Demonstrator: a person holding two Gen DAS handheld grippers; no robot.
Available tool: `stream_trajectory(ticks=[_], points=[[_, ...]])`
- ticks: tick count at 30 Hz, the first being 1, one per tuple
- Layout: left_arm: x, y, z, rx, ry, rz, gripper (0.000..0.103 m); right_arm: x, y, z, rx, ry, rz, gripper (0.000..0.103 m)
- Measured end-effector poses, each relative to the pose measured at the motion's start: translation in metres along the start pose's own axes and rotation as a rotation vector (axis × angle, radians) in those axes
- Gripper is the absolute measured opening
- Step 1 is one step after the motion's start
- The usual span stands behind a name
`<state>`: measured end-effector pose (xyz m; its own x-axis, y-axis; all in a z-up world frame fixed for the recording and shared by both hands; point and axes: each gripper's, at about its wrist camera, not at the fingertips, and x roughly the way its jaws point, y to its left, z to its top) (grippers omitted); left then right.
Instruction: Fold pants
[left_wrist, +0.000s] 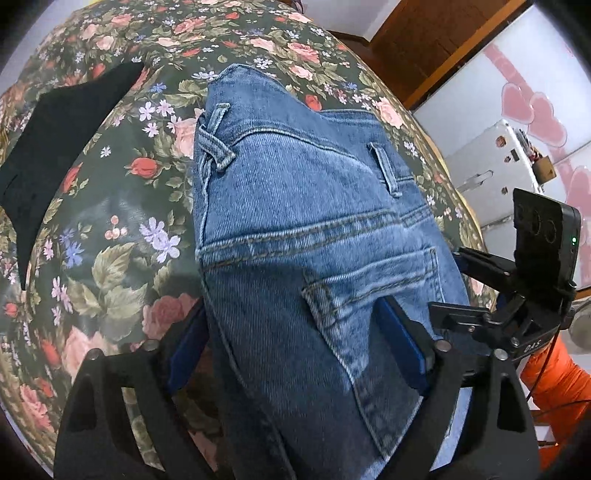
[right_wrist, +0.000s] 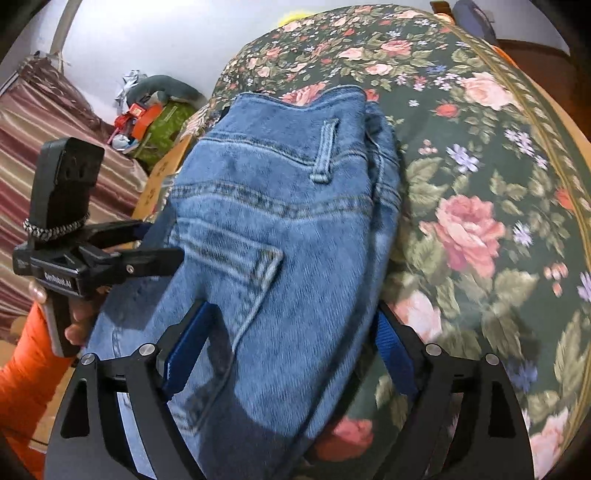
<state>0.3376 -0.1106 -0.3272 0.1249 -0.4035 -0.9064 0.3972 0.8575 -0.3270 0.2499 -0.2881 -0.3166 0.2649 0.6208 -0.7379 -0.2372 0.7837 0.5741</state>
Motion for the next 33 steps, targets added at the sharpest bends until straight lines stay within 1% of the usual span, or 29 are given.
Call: stream_trajectory(ticks=[2,3,5,6,8,11,15,20,27,30,33], points=[[-0.005,-0.004,-0.001,0.003,-0.033,0.022,0.068,0.002,0.003,0.005,0.003,0.007,0.011,0.071],[-0.008,-0.006,-0.001,0.009,-0.047,0.039,0.065,0.002,0.006,0.008,-0.004,0.005,0.003,0.068],[-0.012,-0.011,-0.003,0.015,-0.068,0.067,0.058,0.000,0.014,0.010,-0.033,-0.007,-0.033,0.059],[-0.014,-0.013,-0.003,0.018,-0.074,0.074,0.057,-0.002,0.019,0.011,-0.049,-0.013,-0.055,0.056],[-0.020,-0.017,-0.006,0.030,-0.092,0.084,0.050,-0.007,0.025,0.012,-0.075,-0.029,-0.090,0.041],[-0.033,-0.024,-0.013,0.043,-0.109,0.085,0.045,-0.017,0.033,0.011,-0.102,-0.039,-0.103,0.035],[-0.057,-0.034,-0.027,0.065,-0.155,0.110,0.041,-0.033,0.052,0.003,-0.164,-0.066,-0.116,0.031],[-0.106,-0.042,-0.043,0.083,-0.273,0.170,0.041,-0.053,0.082,0.009,-0.220,-0.122,-0.095,0.030],[-0.172,-0.024,-0.045,0.045,-0.401,0.201,0.041,-0.072,0.141,0.040,-0.328,-0.206,-0.070,0.029],[-0.199,-0.011,-0.042,0.032,-0.457,0.233,0.041,-0.072,0.167,0.057,-0.369,-0.240,-0.065,0.029],[-0.219,0.007,-0.034,0.019,-0.494,0.259,0.041,-0.068,0.188,0.074,-0.395,-0.272,-0.052,0.029]])
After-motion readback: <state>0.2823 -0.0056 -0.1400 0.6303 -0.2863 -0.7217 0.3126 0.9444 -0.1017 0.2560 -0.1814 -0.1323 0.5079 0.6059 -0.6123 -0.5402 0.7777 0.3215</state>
